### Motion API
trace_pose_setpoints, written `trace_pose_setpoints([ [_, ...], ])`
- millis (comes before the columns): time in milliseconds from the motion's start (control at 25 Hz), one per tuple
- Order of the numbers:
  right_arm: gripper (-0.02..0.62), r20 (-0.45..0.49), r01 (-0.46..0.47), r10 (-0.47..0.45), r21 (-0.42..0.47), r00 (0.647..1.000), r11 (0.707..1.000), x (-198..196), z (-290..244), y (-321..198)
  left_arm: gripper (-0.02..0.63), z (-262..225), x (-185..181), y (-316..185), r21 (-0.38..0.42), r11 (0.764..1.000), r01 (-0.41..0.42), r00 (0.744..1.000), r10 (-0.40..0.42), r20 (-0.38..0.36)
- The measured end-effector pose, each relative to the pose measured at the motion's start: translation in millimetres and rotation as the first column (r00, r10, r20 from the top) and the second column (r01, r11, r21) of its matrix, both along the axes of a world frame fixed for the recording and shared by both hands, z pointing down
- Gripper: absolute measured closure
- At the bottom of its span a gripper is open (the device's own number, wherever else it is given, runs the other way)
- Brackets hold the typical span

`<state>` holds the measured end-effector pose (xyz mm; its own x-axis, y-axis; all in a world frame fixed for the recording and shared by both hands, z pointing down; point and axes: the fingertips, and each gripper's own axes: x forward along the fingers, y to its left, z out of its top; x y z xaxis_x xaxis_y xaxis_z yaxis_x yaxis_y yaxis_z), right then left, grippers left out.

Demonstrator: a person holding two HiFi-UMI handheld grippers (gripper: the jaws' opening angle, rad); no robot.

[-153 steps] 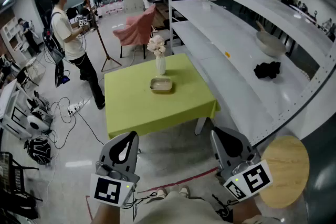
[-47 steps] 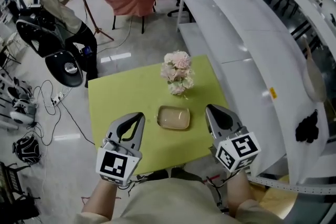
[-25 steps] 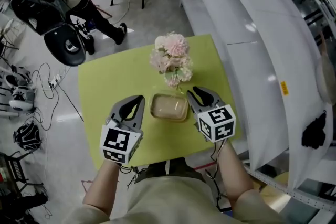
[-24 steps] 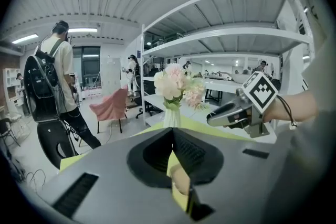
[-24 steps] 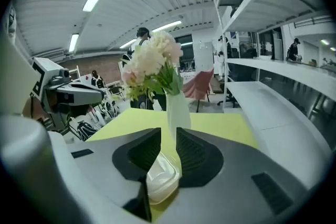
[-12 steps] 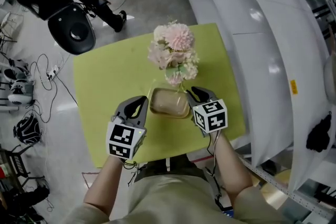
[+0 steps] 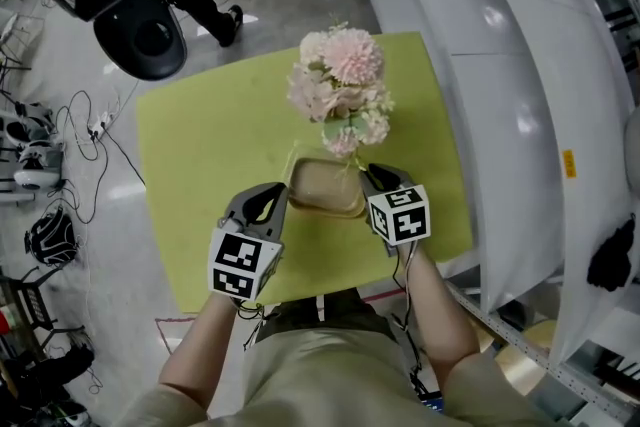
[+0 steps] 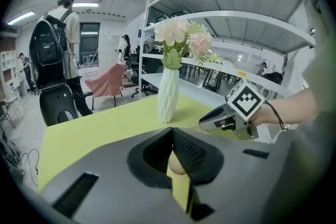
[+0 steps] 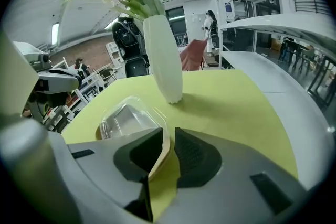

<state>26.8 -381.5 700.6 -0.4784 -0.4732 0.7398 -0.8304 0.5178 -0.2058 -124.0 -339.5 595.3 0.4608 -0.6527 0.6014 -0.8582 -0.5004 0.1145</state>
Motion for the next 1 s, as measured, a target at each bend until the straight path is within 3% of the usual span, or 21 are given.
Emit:
trace_pose_setpoints([
  [160, 0.56, -0.024, 0.026, -0.026, 0.02, 0.999, 0.999, -5, -1, 2, 0.6, 1, -3, 3, -0.004, 1.0, 0.003, 1.0, -0.003, 0.001],
  [560, 0.574, -0.021, 0.002, 0.0, 0.065, 1.0, 0.998, -4, -21, -1, 0.6, -8, -13, 14, 0.01, 1.0, 0.027, 1.0, -0.027, 0.001],
  [1000, 0.574, 0.045, 0.006, -0.018, 0.254, 0.999, 0.967, -5, -143, 10, 0.6, -78, -42, 13, 0.137, 0.988, 0.074, 0.997, -0.075, 0.0],
])
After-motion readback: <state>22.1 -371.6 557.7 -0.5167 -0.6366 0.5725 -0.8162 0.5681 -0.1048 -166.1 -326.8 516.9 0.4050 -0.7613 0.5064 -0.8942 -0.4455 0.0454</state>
